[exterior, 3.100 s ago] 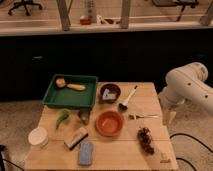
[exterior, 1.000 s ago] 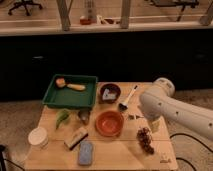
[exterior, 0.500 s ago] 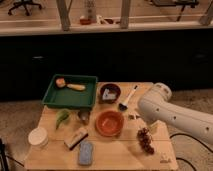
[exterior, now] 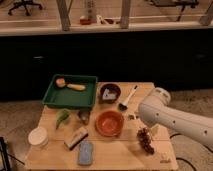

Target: Place fork in metal cup

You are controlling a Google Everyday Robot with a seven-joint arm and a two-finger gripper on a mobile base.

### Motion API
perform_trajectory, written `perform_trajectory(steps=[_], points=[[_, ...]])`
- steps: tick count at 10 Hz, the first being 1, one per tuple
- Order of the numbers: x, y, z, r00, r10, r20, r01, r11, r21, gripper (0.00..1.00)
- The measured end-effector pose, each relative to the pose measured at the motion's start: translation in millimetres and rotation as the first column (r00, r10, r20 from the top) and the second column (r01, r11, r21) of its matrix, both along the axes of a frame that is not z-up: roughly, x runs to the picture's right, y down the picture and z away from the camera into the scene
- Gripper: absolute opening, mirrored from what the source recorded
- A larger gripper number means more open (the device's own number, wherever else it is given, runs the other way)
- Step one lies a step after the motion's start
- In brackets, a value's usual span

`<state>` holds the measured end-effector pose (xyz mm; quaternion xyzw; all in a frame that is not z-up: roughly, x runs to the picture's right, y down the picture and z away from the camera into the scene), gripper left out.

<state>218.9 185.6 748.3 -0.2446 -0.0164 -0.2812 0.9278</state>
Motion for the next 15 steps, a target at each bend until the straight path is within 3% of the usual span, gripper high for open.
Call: perform_trajectory(steps=[7, 11, 15], points=[[7.3, 9.1, 20.6, 0.997, -0.069, 0.041, 0.069, 0.9976, 0.008, 0.80], [18.0, 1.7, 38.7, 0.998, 0.056, 0.002, -0.056, 0.9983, -0.015, 0.80], [23.6, -11.6, 58.6, 0.989, 0.150, 0.007, -0.150, 0.9886, 0.015, 0.80]])
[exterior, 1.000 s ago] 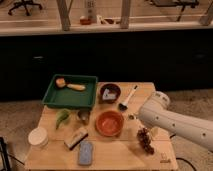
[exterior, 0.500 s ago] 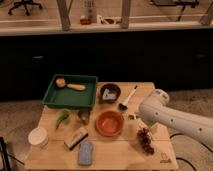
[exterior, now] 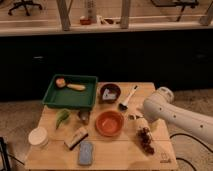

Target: Place fork in metal cup

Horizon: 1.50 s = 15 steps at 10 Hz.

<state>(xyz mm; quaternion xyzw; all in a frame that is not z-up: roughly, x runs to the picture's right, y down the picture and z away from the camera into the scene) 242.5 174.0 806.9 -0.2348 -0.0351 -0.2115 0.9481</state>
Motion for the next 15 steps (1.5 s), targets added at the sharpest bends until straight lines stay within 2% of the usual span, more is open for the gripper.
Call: perform_trajectory(steps=[4, 7, 13, 15], points=[[4.9, -13.6, 18.8, 0.993, 0.098, 0.062, -0.099, 0.9949, 0.016, 0.80], [2.5, -18.7, 33.5, 0.985, 0.139, 0.100, -0.140, 0.9902, 0.000, 0.80], [1.7, -14.4, 62.4, 0.979, 0.173, 0.104, -0.166, 0.9830, -0.079, 0.79], [3.3, -6.2, 71.2, 0.980, 0.178, 0.091, -0.167, 0.9794, -0.113, 0.62]])
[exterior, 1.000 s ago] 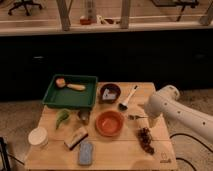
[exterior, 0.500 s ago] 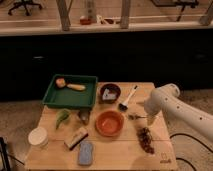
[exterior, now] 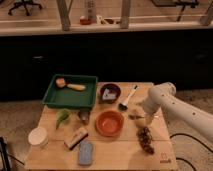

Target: Place fork in metal cup

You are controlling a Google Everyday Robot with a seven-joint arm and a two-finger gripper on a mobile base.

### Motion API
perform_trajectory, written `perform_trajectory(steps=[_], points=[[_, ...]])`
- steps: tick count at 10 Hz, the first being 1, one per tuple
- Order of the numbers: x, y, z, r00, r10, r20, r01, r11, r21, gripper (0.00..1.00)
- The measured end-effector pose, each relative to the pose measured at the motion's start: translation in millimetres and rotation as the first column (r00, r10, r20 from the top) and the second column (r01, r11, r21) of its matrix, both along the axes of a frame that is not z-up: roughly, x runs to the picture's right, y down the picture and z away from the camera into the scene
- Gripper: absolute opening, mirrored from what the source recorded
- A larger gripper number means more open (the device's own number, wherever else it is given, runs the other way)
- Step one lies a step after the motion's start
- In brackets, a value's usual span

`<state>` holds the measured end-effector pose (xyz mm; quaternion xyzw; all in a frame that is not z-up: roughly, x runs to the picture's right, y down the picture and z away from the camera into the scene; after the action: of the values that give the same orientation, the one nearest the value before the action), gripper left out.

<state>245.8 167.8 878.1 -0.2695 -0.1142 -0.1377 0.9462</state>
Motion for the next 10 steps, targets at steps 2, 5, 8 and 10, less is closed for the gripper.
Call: perform_trajectory(steps=[2, 5, 8, 10], points=[[-1.5, 5.7, 7.0, 1.000, 0.003, 0.002, -0.003, 0.9997, -0.024, 0.42], [-0.4, 9.2, 9.7, 1.000, 0.003, 0.002, -0.002, 0.9995, -0.033, 0.14], [-1.1, 11.3, 2.5, 1.000, 0.001, 0.006, -0.001, 0.9996, -0.029, 0.00], [-4.0, 6.6, -10.1, 1.000, -0.009, 0.010, 0.009, 0.9999, -0.011, 0.00]])
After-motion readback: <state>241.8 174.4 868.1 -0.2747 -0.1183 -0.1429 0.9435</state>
